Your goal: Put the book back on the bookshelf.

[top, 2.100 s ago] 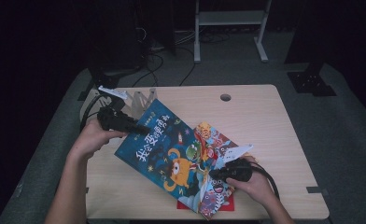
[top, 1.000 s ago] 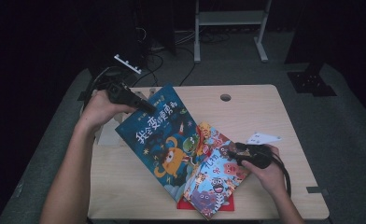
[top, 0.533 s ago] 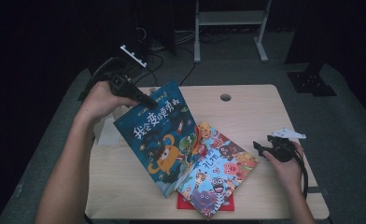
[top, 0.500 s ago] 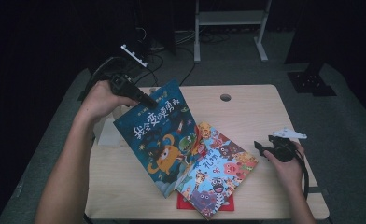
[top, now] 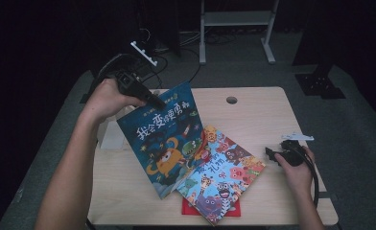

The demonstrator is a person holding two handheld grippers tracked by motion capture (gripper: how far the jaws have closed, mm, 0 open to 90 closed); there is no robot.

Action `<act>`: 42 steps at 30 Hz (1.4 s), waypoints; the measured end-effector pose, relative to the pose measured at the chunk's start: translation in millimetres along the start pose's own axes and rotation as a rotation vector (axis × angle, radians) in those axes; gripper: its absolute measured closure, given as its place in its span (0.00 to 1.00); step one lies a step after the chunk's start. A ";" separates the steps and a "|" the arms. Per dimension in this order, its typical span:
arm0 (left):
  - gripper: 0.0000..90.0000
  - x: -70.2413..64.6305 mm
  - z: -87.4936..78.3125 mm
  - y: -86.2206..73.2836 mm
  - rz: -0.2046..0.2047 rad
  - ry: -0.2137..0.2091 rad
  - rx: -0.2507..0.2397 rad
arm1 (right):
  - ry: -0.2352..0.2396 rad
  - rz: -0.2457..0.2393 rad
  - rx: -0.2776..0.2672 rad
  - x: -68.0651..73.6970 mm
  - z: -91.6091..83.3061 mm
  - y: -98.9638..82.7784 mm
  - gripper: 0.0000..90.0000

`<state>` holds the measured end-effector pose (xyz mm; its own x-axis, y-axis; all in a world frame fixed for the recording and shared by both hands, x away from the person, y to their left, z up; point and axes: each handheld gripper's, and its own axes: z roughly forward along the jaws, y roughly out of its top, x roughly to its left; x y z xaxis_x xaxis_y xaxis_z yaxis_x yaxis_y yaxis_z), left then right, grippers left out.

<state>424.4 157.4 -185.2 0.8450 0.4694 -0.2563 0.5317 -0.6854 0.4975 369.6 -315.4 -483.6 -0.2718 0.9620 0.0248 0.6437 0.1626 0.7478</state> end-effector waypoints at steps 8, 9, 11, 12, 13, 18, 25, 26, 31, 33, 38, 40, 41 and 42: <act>0.84 -2.7 3.1 1.1 0.000 0.006 0.026 | 0.002 -0.017 -0.002 1.1 2.4 0.0 0.27; 0.84 -3.1 3.1 1.3 -0.005 0.003 0.028 | 0.003 -0.018 -0.001 1.5 2.6 0.2 0.27; 0.84 -3.8 3.8 1.7 -0.014 0.009 0.036 | 0.003 -0.022 -0.001 2.0 2.8 0.3 0.26; 0.84 -3.8 4.1 1.7 -0.018 0.012 0.041 | 0.003 -0.021 0.000 1.9 2.9 0.3 0.25; 0.85 -3.4 4.0 1.6 -0.025 0.009 0.042 | 0.002 -0.019 0.001 1.8 3.0 0.3 0.25; 0.88 -3.9 3.3 3.2 -0.053 -0.019 0.045 | -0.001 -0.012 0.006 1.5 3.2 0.5 0.23; 0.92 -14.8 -1.6 7.5 -0.037 -0.025 0.063 | -0.002 -0.009 0.007 1.7 3.1 0.4 0.23; 0.92 -16.6 -3.5 8.0 -0.033 -0.008 0.072 | -0.002 -0.010 0.007 1.7 3.1 0.4 0.23; 0.92 -21.3 -12.4 4.6 -0.009 0.044 0.064 | -0.002 -0.009 0.007 1.7 3.1 0.4 0.23; 0.92 -20.4 -16.4 2.0 -0.012 0.053 0.060 | -0.002 -0.009 0.007 1.6 3.1 0.4 0.23; 0.92 -19.0 -26.4 -6.6 -0.020 0.058 0.040 | -0.003 -0.009 0.007 1.6 3.1 0.4 0.23; 0.92 -17.2 -31.7 -11.3 -0.033 0.062 0.031 | -0.003 -0.009 0.007 1.6 3.1 0.4 0.23; 0.92 -16.4 -33.7 -13.2 -0.037 0.065 0.025 | -0.003 -0.009 0.007 1.6 3.1 0.4 0.23; 0.92 -15.1 -36.9 -16.4 -0.041 0.069 0.022 | -0.003 -0.009 0.007 1.6 3.1 0.4 0.23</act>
<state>400.7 182.1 -158.9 0.8166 0.5344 -0.2181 0.5680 -0.6766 0.4687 371.6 -313.1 -485.4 -0.2755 0.9612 0.0161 0.6463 0.1729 0.7432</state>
